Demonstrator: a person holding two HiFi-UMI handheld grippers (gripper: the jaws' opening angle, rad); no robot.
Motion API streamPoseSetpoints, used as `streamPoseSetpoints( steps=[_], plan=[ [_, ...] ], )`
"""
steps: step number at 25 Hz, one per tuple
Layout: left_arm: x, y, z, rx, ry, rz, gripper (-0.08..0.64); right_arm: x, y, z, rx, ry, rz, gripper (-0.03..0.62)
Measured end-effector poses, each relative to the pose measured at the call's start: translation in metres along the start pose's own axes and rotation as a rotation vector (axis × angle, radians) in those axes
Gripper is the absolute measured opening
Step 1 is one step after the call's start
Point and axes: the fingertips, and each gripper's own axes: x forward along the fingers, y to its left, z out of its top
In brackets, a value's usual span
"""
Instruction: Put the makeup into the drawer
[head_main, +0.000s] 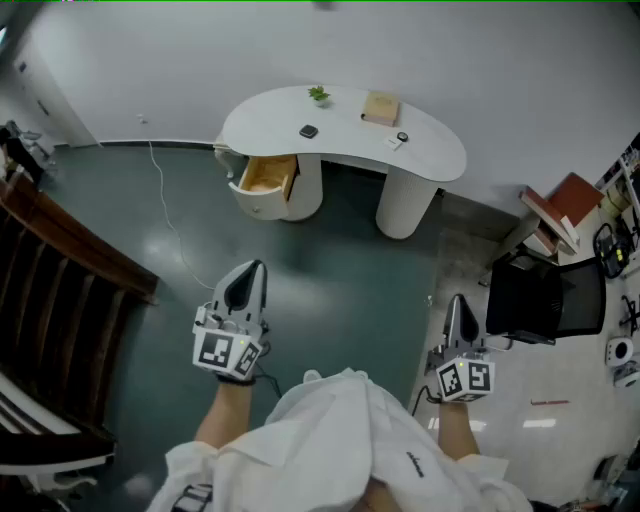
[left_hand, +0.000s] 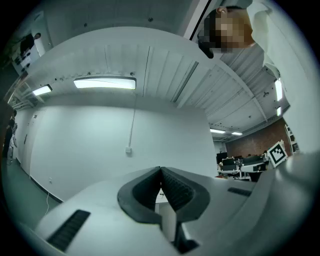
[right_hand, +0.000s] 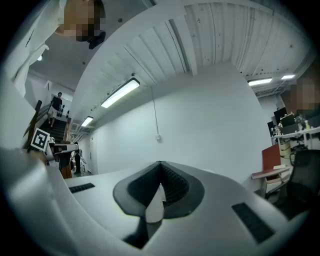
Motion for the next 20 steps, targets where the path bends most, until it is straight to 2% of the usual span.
streamPoseSetpoints(
  steps=[7,20],
  plan=[
    [-0.002,0.004,0.003,-0.005,-0.008,0.007,0.025,0.001,0.006,-0.002,0.009,0.002,0.002,0.017],
    [-0.005,0.006,0.003,-0.028,-0.012,0.001,0.025,0.009,0.043,-0.010,0.022,0.019,0.060,0.017]
  ],
)
